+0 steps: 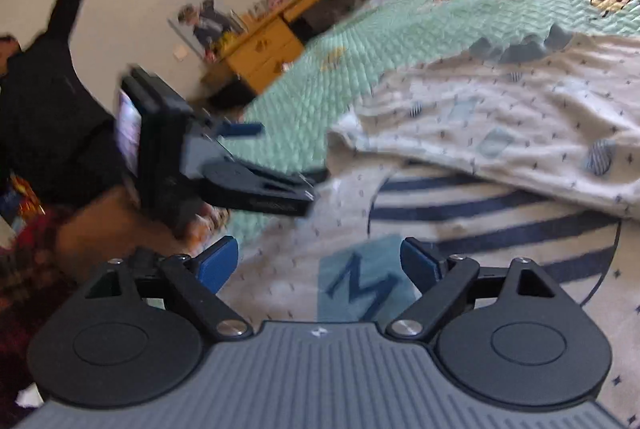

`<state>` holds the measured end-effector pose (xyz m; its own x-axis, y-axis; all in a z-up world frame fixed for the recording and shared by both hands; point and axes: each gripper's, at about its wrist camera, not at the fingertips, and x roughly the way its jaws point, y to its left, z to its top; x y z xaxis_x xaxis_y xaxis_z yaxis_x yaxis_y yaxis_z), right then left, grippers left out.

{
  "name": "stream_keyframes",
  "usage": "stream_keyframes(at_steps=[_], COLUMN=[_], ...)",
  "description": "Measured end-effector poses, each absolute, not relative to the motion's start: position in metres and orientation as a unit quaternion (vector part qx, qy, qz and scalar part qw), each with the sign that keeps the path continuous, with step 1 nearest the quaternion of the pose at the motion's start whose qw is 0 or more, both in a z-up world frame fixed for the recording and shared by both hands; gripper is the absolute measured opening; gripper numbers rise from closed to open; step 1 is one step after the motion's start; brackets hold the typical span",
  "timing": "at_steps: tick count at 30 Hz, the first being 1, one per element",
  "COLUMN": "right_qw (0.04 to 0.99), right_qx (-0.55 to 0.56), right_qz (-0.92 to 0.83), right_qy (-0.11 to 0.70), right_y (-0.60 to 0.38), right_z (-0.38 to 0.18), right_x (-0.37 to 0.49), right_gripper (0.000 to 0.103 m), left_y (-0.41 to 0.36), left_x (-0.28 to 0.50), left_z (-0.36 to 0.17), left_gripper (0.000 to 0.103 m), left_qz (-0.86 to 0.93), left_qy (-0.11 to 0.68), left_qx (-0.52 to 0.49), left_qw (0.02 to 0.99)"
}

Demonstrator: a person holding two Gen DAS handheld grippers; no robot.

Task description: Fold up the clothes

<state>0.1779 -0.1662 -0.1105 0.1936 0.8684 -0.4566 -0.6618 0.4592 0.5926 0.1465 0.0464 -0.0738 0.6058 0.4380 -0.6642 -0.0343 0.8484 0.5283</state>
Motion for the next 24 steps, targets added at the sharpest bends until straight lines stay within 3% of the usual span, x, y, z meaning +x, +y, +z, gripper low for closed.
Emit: stream_keyframes(at_steps=[15,22,24], right_qw=[0.774,0.774,0.771], right_qx=[0.154,0.176,0.195], right_qz=[0.481,0.462,0.462], right_qy=[0.382,0.396,0.393], right_y=[-0.183,-0.196,-0.201], right_z=[-0.108,-0.108,-0.105], right_x=[0.173,0.174,0.172], right_gripper=[0.089,0.089,0.089], left_y=[-0.005,0.045,0.051], left_x=[0.082,0.076,0.067], left_z=[-0.082,-0.089,-0.084], left_gripper=[0.101,0.103,0.102], left_qz=[0.092,0.088,0.114], left_qy=[0.463,0.478,0.465], left_qx=[0.23,0.099,0.12], left_qw=[0.851,0.868,0.87])
